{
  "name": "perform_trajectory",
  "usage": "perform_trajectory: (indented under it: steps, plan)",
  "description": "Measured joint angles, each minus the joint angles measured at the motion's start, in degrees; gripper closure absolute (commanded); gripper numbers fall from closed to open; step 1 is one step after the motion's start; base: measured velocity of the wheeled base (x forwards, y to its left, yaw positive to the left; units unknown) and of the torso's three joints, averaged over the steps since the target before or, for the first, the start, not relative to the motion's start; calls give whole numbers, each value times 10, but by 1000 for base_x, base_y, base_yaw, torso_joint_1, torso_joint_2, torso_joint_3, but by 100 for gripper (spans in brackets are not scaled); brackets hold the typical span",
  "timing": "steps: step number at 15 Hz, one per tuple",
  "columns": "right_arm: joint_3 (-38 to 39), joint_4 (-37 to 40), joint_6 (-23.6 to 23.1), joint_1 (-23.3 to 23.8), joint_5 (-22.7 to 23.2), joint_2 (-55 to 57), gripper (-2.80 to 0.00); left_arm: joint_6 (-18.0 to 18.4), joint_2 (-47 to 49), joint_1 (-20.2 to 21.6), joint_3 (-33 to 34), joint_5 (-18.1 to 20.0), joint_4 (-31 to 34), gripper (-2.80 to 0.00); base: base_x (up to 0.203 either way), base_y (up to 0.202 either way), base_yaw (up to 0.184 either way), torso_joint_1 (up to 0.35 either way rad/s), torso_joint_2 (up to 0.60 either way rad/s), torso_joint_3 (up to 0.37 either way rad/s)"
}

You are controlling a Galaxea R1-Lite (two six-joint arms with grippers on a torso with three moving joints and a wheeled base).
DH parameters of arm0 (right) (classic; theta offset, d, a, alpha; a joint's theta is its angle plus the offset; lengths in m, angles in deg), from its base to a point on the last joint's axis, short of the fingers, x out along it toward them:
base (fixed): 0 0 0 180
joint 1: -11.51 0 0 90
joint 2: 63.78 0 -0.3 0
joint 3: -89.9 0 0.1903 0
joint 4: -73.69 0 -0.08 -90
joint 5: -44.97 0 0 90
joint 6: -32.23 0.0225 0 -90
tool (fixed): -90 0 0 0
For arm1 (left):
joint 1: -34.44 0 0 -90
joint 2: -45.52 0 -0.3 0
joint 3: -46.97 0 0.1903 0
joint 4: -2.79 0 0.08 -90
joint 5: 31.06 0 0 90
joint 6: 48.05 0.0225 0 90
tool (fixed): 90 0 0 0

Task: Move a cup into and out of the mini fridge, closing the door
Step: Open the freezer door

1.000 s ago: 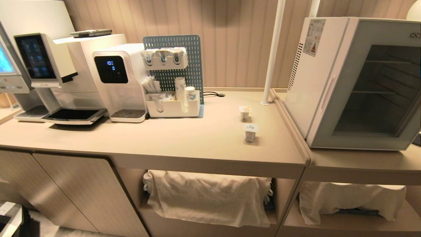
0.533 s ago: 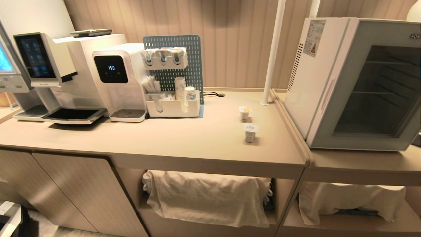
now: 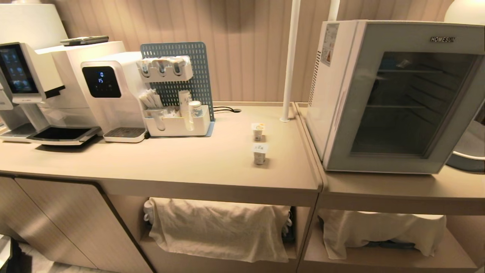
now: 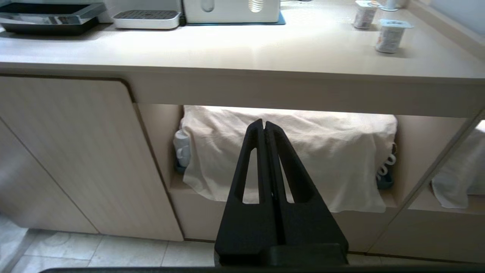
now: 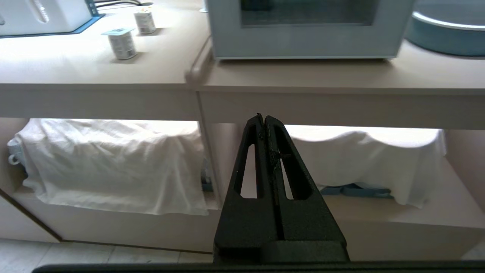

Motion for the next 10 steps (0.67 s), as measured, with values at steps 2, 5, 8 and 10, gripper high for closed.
perform_trajectory:
  steps: [2,5,8,10]
  plan:
    - [0,0,0,0,0,0,0,0,0,0,0,0,0,0,0,-193,0,-2,6,3]
    - [0,0,0,0,0,0,0,0,0,0,0,0,0,0,0,-194,-1,4,-1,2]
    - [0,0,0,0,0,0,0,0,0,0,0,0,0,0,0,-196,-2,5,1,4]
    - [0,0,0,0,0,0,0,0,0,-1,0,0,0,0,0,-195,1,0,0,5]
